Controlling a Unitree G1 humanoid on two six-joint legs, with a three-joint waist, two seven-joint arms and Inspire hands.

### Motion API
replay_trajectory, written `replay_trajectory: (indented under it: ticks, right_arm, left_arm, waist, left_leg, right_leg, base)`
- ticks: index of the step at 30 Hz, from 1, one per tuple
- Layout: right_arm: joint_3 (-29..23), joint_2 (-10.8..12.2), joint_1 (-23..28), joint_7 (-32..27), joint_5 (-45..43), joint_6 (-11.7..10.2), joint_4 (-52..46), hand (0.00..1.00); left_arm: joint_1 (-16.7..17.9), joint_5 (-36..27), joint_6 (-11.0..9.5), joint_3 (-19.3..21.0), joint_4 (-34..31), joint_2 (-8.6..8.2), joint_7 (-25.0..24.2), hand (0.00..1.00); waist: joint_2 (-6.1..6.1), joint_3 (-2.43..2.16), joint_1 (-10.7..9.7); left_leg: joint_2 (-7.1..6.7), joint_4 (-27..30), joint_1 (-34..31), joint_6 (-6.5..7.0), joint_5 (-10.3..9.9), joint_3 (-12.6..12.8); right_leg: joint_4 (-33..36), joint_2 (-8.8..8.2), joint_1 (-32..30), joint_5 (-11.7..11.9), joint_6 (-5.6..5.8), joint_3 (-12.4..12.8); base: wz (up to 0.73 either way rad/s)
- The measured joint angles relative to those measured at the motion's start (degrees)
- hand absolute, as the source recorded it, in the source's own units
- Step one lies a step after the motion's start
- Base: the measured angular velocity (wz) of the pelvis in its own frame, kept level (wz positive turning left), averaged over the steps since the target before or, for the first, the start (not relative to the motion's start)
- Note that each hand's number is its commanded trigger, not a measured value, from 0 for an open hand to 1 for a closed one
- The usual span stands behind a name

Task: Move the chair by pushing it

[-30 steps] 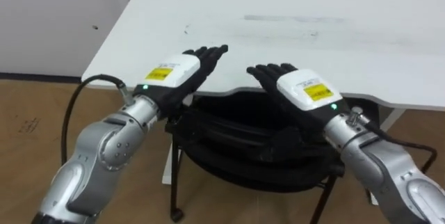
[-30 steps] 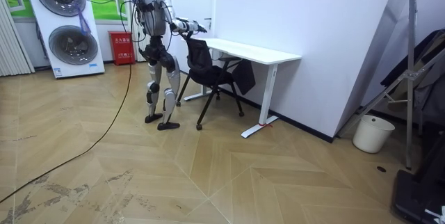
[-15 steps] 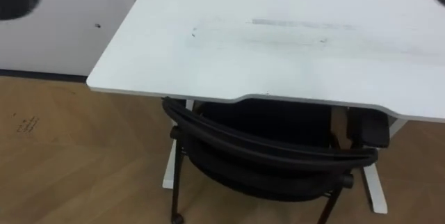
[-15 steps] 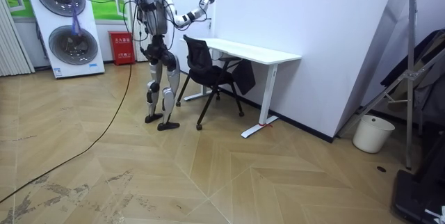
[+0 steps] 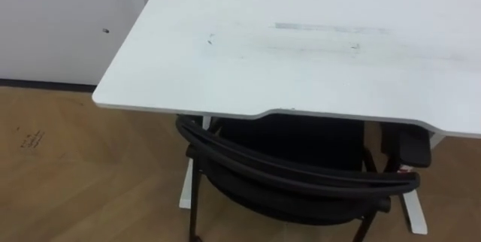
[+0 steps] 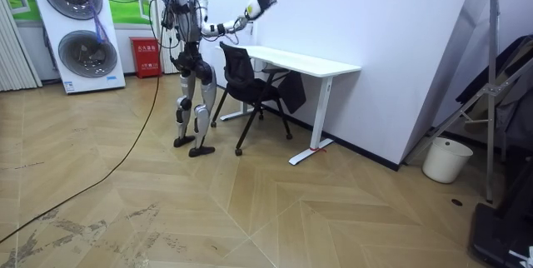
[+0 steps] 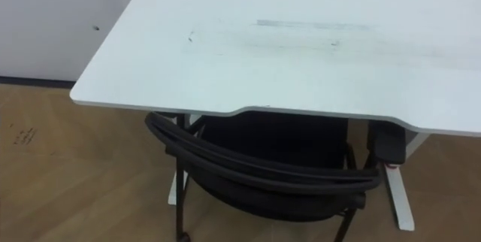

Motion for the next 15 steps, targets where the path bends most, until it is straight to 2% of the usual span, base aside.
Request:
replay_trajectory:
  ticks: [1,3,4,5,6,7,8,12,15]
  right_arm:
    - [0.5,1.5,1.0,0.1,1.2,0.1,0.9,0.0]
    - [4.1,6.7,3.3,1.7,9.3,1.5,7.3,0.0]
    - [5.3,7.4,3.6,2.4,11.8,1.7,9.9,0.0]
    - [7.9,8.3,4.9,4.7,18.0,2.6,15.6,0.0]
    - [10.1,9.5,5.8,7.8,23.0,3.6,21.2,0.0]
    - [10.9,10.3,5.9,9.5,24.8,4.1,24.2,0.0]
    - [11.9,12.1,6.3,12.8,27.5,4.5,30.1,0.0]
    - [16.4,13.1,5.0,25.5,32.6,6.7,54.1,0.0]
    - [18.2,13.5,3.6,32.3,32.2,7.9,65.2,0.0]
  left_arm:
    - [0.7,-1.1,0.2,-0.7,1.1,-1.02,0.3,0.0]
    - [3.0,-7.7,1.3,-5.3,8.3,-4.74,0.8,0.0]
    - [3.3,-9.1,1.4,-6.7,10.8,-5.46,0.4,0.0]
    - [4.1,-12.0,2.0,-9.5,15.7,-6.71,-1.0,0.0]
    - [5.5,-13.8,2.4,-12.0,20.1,-7.88,-3.1,0.0]
    - [6.0,-14.1,2.4,-12.7,22.5,-8.57,-4.4,0.0]
    - [6.6,-14.3,2.5,-14.0,28.2,-9.49,-6.8,0.0]
    - [8.1,-14.3,3.6,-16.9,46.1,-11.18,-15.7,0.0]
    - [7.8,-14.2,5.2,-17.1,54.2,-11.86,-20.7,0.0]
  waist:
    - [0.15,-0.05,0.0]
    - [0.68,-0.06,0.3]
    - [0.67,0.0,0.5]
    - [0.71,-0.04,0.9]
    - [0.9,-0.08,0.8]
    - [0.99,-0.14,0.9]
    - [1.05,-0.16,0.9]
    - [0.69,-0.26,0.2]
    - [0.12,-0.21,-0.7]
  left_leg:
    - [0.07,0.0,0.0,0.03,-0.2,0.0]
    - [0.1,0.0,0.1,0.23,-0.7,0.3]
    - [0.09,0.0,0.2,0.3,-0.8,0.5]
    - [0.11,-0.2,0.2,0.35,-1.0,1.1]
    - [0.08,-0.2,0.2,0.42,-1.2,1.2]
    - [0.07,-0.2,0.2,0.43,-1.3,1.2]
    - [0.08,-0.2,0.2,0.42,-1.4,1.3]
    - [-0.06,0.2,0.3,0.39,-1.7,1.4]
    - [-0.21,0.2,0.3,0.4,-1.7,1.3]
  right_leg:
    - [0.1,0.06,-0.1,0.0,0.03,0.0]
    - [0.4,0.12,-0.2,-0.1,0.08,0.7]
    - [0.7,0.19,-0.4,-0.1,0.09,1.7]
    - [0.9,0.31,-0.7,-0.1,0.1,2.9]
    - [0.9,0.26,-0.7,-0.1,0.17,3.0]
    - [0.9,0.25,-0.7,-0.2,0.23,3.1]
    - [0.8,0.26,-0.7,-0.2,0.31,3.1]
    - [0.9,0.21,-0.7,-0.6,0.45,4.0]
    - [0.7,0.19,-0.5,-0.7,0.5,4.5]
  base:
    - [-0.04]
    - [-0.1]
    - [-0.21]
    - [-0.17]
    - [-0.13]
    - [-0.03]
    - [-0.04]
    - [-0.01]
    - [0.03]
